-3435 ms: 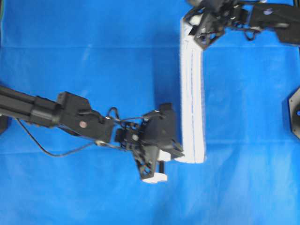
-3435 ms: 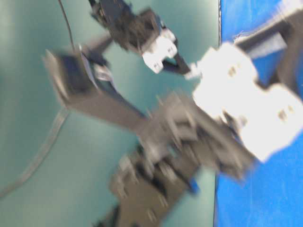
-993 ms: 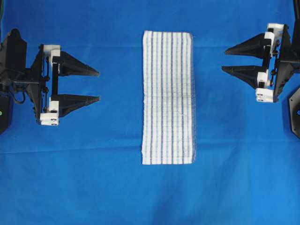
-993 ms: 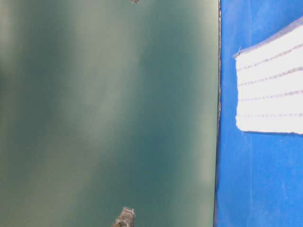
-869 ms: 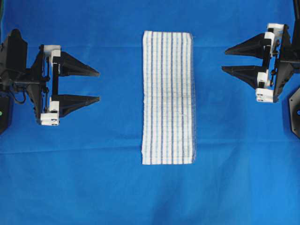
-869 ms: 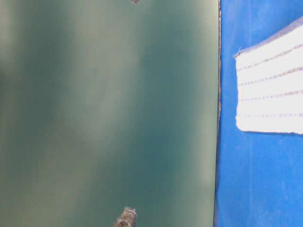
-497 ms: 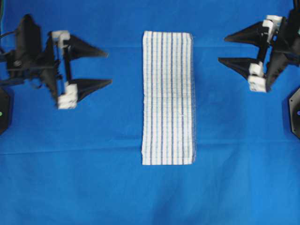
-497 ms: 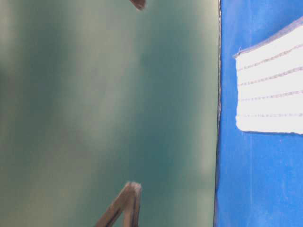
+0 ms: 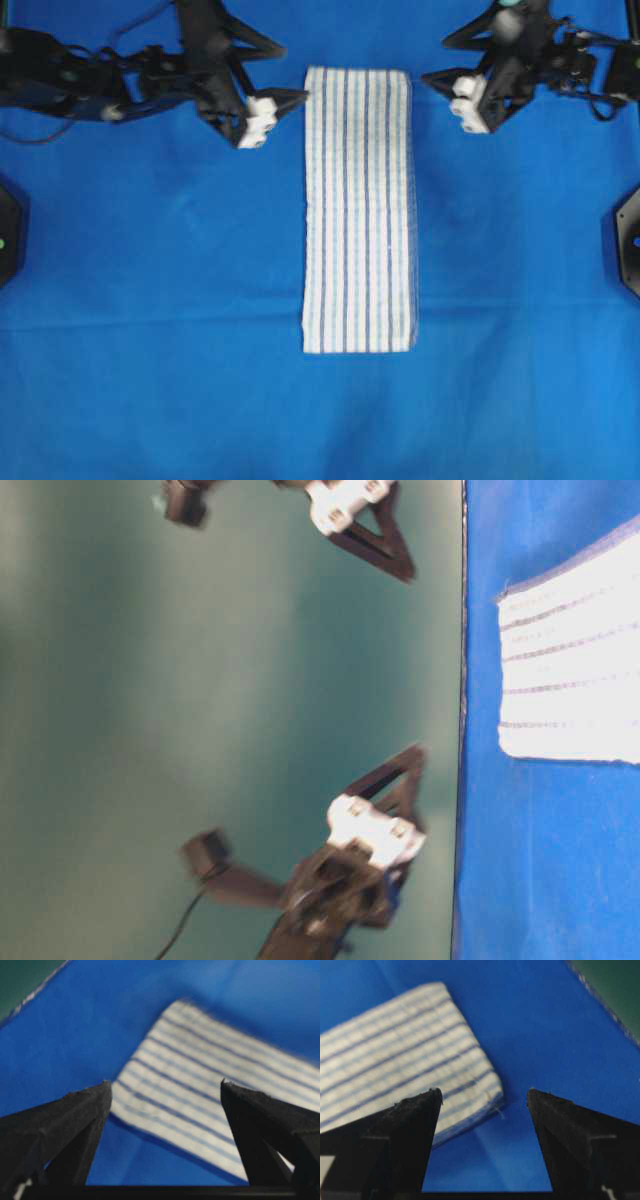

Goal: Fold the blue towel.
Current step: 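Move both grippers to the strip's top corners and grasp them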

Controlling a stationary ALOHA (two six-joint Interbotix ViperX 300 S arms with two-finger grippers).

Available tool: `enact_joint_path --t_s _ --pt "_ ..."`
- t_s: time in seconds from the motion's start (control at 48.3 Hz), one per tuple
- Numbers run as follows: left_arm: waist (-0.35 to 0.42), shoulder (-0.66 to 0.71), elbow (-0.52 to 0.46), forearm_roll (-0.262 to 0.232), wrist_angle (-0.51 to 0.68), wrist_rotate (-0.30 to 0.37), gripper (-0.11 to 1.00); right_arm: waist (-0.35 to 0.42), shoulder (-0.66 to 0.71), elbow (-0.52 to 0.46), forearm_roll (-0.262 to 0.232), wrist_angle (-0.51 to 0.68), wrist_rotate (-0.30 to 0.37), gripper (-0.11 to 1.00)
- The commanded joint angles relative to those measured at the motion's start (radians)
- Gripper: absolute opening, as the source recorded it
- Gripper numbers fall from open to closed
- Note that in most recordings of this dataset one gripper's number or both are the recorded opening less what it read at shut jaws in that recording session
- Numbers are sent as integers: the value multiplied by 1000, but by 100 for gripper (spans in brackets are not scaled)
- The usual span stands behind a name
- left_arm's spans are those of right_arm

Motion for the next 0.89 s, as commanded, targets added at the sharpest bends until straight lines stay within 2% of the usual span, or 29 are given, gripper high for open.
enact_joint_path --t_s 0.0,0.331,0.579,0.641,0.703,0.869 --pt "12 52 -69 3 14 2 91 -20 64 -51 -9 -20 -2 68" --pt "48 236 -192 3 48 0 91 -60 282 -114 -15 -120 -2 68" --pt "55 291 -233 3 66 -3 87 -60 336 -130 -15 -126 -3 67" --pt "55 291 -238 3 69 -3 79 -55 336 -129 -17 -126 -5 65" --pt "52 293 -236 3 69 -3 66 -44 337 -127 -15 -126 -5 58" --pt "35 293 -236 6 69 8 19 -20 336 -121 -15 -124 -5 12"
